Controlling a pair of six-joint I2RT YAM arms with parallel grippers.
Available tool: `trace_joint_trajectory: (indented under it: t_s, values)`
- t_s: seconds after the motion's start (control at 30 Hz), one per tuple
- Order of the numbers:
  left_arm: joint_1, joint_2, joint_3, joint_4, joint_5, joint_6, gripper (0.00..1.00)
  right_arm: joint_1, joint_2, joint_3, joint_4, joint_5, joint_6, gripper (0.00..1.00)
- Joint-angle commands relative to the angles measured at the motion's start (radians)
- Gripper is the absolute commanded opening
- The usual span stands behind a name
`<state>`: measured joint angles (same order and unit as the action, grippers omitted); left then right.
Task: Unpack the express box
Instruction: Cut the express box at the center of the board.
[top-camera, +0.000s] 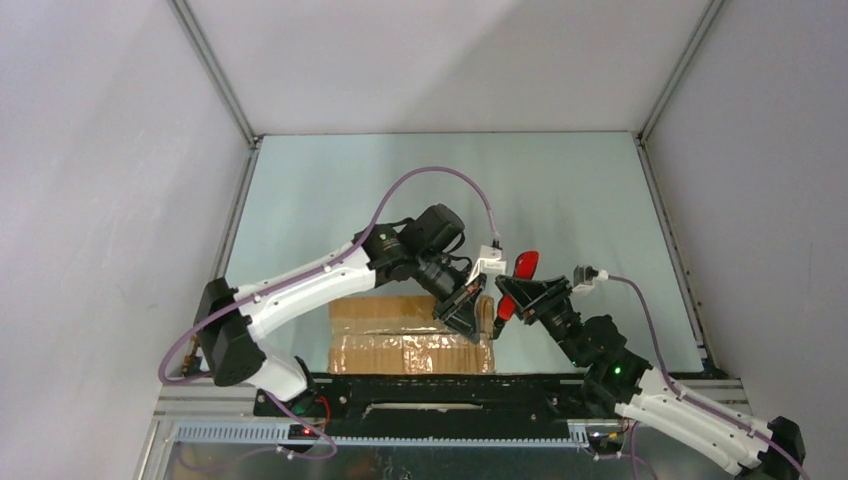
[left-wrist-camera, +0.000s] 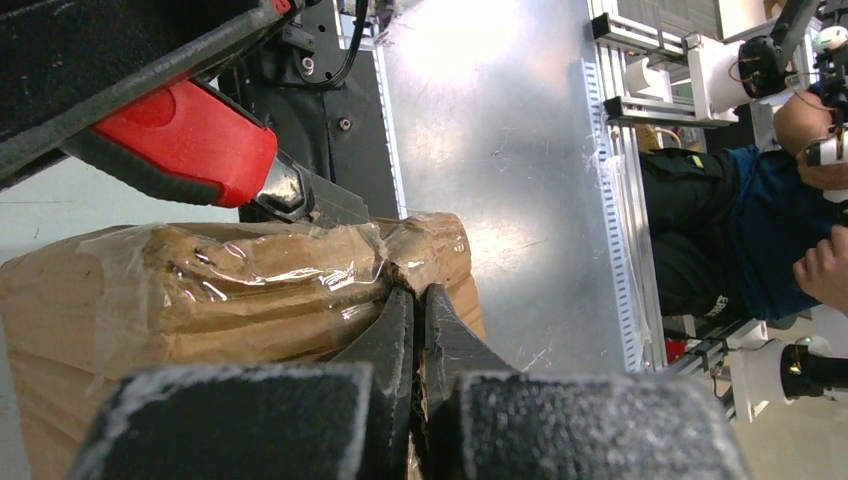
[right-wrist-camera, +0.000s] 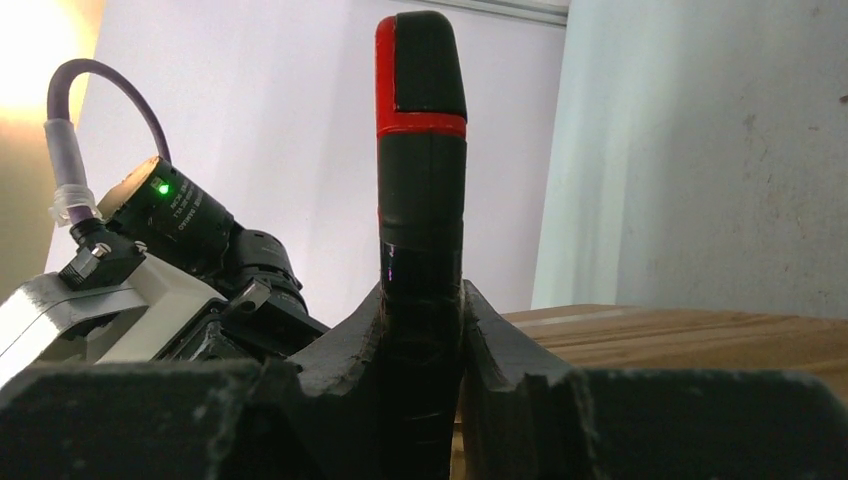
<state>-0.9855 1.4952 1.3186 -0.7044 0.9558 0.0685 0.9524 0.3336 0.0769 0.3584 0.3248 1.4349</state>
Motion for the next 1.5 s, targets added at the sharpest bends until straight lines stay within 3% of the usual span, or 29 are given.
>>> trace_joint_trajectory:
  t_s: [0.0,0.2,0.33,0.5,0.9,1.47]
  values:
    - [0.024,-0.009,0.071,0.147,-0.073,0.011,0.00,0.039,-0.048,-0.015,-0.045,-0.027,-0.013,0.00]
    - [0.084,-0.074,-0.099,0.278,0.101,-0.142,0.00,-0.021,-0.323,0.016,-0.290,0.067,-0.054,0.00]
    - [0.129,-0.140,-0.265,0.608,0.219,-0.385,0.00,-0.066,-0.364,0.023,-0.252,0.023,-0.130,0.00]
    - [0.130,-0.120,-0.214,0.420,0.233,-0.247,0.00,-0.083,-0.347,0.006,-0.186,-0.029,-0.153,0.00]
    - [0.093,-0.151,-0.230,0.359,0.169,-0.135,0.00,-0.093,-0.266,-0.018,0.017,-0.004,-0.134,0.00]
    - [0.078,-0.152,-0.227,0.357,0.146,-0.138,0.00,-0.031,-0.132,-0.055,0.191,0.032,-0.145,0.00]
